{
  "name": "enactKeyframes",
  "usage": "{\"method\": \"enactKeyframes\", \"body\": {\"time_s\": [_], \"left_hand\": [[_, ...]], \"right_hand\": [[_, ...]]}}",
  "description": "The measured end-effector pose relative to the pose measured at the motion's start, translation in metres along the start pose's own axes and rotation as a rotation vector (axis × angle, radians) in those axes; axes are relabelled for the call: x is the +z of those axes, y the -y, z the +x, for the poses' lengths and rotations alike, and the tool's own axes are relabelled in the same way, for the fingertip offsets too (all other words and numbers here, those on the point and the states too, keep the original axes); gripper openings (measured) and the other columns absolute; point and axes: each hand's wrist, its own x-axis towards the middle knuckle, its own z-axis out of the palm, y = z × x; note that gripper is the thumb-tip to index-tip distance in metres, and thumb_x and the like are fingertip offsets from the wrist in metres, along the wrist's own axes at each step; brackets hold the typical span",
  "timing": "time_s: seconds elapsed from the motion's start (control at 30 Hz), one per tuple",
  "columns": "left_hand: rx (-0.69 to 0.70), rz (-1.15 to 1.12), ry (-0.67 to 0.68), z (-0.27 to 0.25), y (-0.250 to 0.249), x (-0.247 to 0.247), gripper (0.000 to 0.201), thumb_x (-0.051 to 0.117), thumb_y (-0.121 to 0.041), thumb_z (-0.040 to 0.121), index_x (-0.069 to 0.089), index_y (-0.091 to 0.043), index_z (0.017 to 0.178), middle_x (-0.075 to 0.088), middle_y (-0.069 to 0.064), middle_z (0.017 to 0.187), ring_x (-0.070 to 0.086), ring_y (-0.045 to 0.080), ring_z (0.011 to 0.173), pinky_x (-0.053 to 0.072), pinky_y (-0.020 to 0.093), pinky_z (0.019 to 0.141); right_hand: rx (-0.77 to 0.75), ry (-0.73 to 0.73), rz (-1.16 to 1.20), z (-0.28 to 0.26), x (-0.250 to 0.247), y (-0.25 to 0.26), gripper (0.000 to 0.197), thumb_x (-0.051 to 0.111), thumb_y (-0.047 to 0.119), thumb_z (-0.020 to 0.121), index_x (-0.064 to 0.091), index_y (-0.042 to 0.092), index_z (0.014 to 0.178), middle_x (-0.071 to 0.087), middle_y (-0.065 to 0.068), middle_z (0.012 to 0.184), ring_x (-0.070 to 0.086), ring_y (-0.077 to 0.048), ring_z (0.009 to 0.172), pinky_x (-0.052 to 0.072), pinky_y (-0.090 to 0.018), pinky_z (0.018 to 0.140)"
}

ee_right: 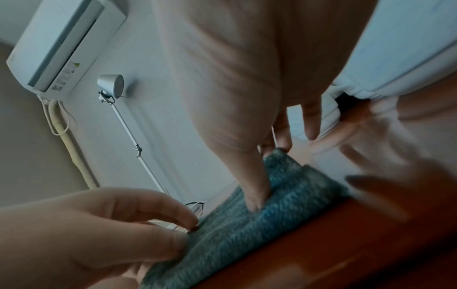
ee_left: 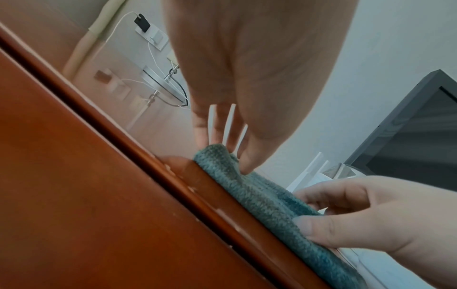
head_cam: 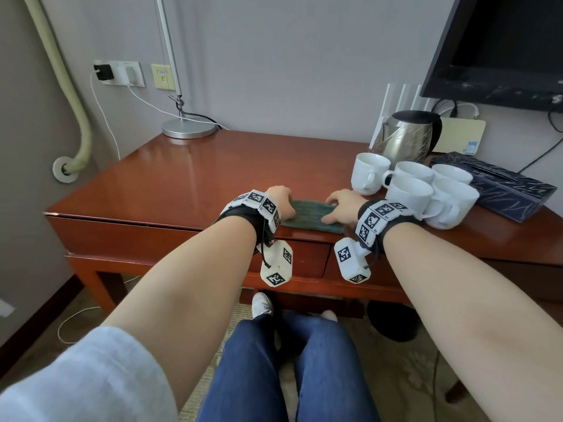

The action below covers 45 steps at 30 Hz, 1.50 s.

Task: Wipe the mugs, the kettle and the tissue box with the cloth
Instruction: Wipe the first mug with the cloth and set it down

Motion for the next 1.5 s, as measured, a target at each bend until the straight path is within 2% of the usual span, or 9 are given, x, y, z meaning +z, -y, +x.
{"method": "enactKeyframes", "body": {"time_s": [0.1,0.17,0.37,0.6,0.8,0.97,1.2,1.33,1.5], "left_hand": [[-0.057,-0.018,-0.022,0.007,0.0,0.0,0.043,0.064,-0.015,0.091,0.053,-0.007,0.131,0.05,0.014,0.134,0.055,0.03,0.115,0.049,0.035,0.093],[-0.096,-0.075,-0.028,0.012,0.001,-0.002,0.047,0.068,-0.015,0.089,0.05,-0.006,0.131,0.053,0.014,0.132,0.056,0.027,0.108,0.049,0.035,0.091],[-0.143,-0.338,-0.11,0.027,0.003,-0.011,0.032,0.069,-0.013,0.09,0.066,-0.003,0.12,0.066,0.014,0.121,0.063,0.027,0.107,0.048,0.028,0.085],[-0.069,-0.795,-0.545,0.045,-0.015,-0.054,0.024,0.068,-0.014,0.09,0.07,-0.006,0.112,0.069,0.012,0.114,0.063,0.025,0.108,0.043,0.02,0.081],[0.072,-0.928,-0.733,0.053,-0.04,-0.103,0.021,0.064,-0.015,0.092,0.074,-0.016,0.111,0.064,0.002,0.094,0.057,0.014,0.088,0.04,0.014,0.071],[0.188,-0.979,-0.754,0.058,-0.049,-0.12,0.014,0.057,-0.01,0.094,0.068,-0.01,0.102,0.065,0.003,0.092,0.06,0.017,0.089,0.05,0.029,0.086],[0.127,-0.707,-0.543,0.061,-0.047,-0.115,0.039,0.063,-0.012,0.088,0.054,-0.012,0.126,0.049,0.006,0.121,0.053,0.023,0.108,0.045,0.036,0.099],[0.295,-0.807,-0.45,0.047,-0.052,-0.117,0.011,0.061,-0.025,0.097,0.061,-0.014,0.099,0.061,-0.005,0.088,0.057,0.007,0.077,0.048,0.019,0.073],[0.337,-0.696,-0.341,0.041,-0.053,-0.118,0.022,0.065,-0.035,0.094,0.064,-0.015,0.103,0.062,-0.008,0.086,0.058,0.003,0.072,0.046,0.012,0.057]], "right_hand": [[-0.041,-0.061,0.088,0.005,-0.004,-0.002,0.016,0.076,0.018,0.08,0.063,0.018,0.089,0.059,0.003,0.087,0.058,-0.02,0.094,0.05,-0.033,0.085],[-0.063,-0.114,0.114,0.008,-0.006,-0.004,0.016,0.073,0.013,0.082,0.059,0.02,0.078,0.054,0.007,0.08,0.056,-0.018,0.088,0.047,-0.03,0.079],[-0.12,-0.286,0.449,0.017,-0.022,-0.001,0.018,0.062,0.011,0.09,0.053,0.021,0.078,0.06,-0.004,0.093,0.056,-0.018,0.086,0.04,-0.024,0.068],[-0.174,-0.633,0.703,0.028,-0.068,0.014,0.003,0.068,0.009,0.087,0.066,0.012,0.089,0.064,-0.001,0.089,0.059,-0.015,0.088,0.05,-0.032,0.089],[-0.175,-0.668,0.868,0.026,-0.098,0.028,0.008,0.068,0.009,0.084,0.062,0.014,0.081,0.062,0.001,0.079,0.059,-0.012,0.074,0.051,-0.023,0.071],[-0.287,-0.433,1.148,0.014,-0.107,0.04,0.014,0.066,0.001,0.084,0.061,0.011,0.077,0.06,-0.004,0.07,0.058,-0.012,0.059,0.048,-0.022,0.055],[-0.272,-0.381,1.507,0.015,-0.117,0.05,0.02,0.055,-0.003,0.092,0.049,0.009,0.076,0.06,-0.01,0.076,0.063,-0.018,0.058,0.051,-0.027,0.05],[-0.24,-0.422,1.582,0.018,-0.123,0.05,0.015,0.056,-0.004,0.092,0.049,0.004,0.082,0.062,-0.016,0.083,0.069,-0.021,0.062,0.057,-0.028,0.058],[-0.191,-0.526,1.573,0.014,-0.13,0.047,0.012,0.061,-0.001,0.09,0.052,0.003,0.083,0.063,-0.017,0.088,0.068,-0.022,0.073,0.056,-0.026,0.061]]}}
